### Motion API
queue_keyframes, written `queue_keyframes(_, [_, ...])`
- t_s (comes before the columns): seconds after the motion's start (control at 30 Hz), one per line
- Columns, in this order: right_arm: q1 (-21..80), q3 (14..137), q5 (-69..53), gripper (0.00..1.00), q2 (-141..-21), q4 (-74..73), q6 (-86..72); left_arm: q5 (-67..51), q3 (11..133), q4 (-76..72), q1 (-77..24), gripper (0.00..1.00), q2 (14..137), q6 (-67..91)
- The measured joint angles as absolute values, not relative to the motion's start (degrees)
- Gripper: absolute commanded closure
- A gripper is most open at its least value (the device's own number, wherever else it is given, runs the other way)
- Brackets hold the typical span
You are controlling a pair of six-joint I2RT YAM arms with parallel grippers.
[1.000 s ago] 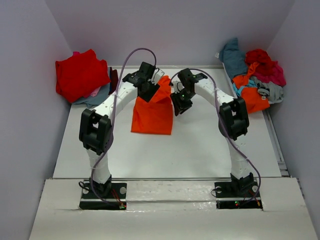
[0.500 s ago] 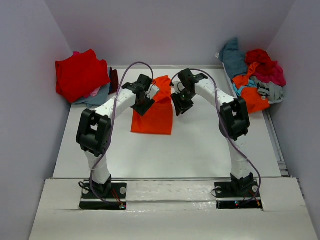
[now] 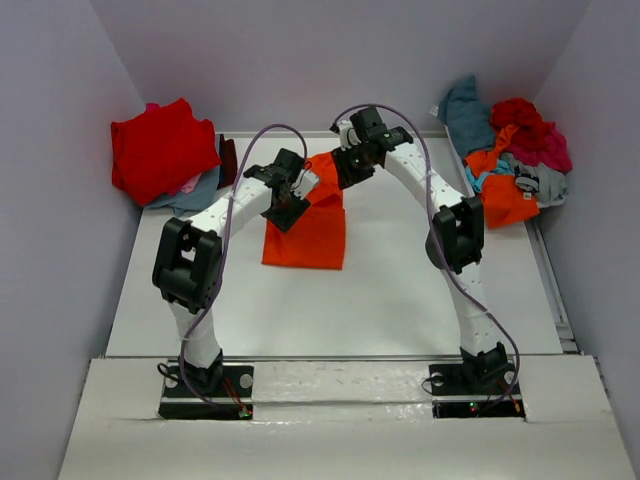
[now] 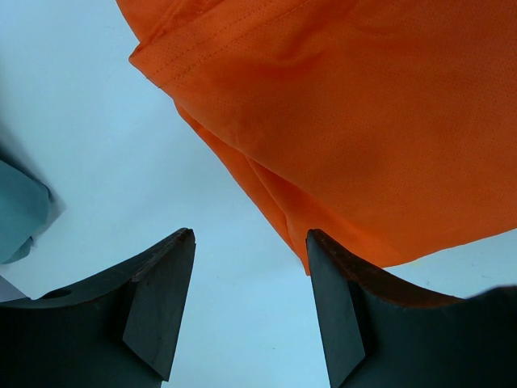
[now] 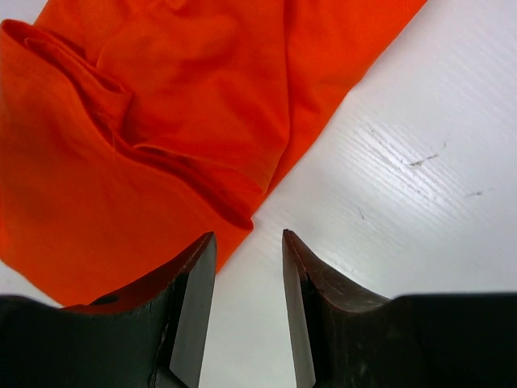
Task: Fold and stack the t-shirts
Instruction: Fold the tshirt
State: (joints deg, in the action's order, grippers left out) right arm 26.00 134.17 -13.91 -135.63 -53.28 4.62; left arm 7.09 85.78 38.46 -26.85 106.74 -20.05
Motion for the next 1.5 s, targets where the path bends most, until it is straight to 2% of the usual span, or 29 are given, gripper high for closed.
queue_keyframes(0.57, [26.00,136.18,-12.60,0.54,-148.18,-40.91,2.66,6.85,85.62,40.34,-26.50,0.31,105.41,-20.29])
queue_keyframes(0.7, [26.11,136.20,-12.45,0.54,-148.14,-39.62,2.92,6.85,85.65,40.86,-26.50,0.31,105.43,-20.45])
queue_keyframes(0.93, [26.41,125.58,-11.03,0.54,-142.65,-36.56,5.13,6.61,86.30,41.15,-26.50,0.31,106.19,-20.49])
queue_keyframes(1.5, [26.41,125.14,-10.26,0.54,-139.76,-43.16,5.13,6.11,86.72,40.93,-26.50,0.31,106.87,-20.49])
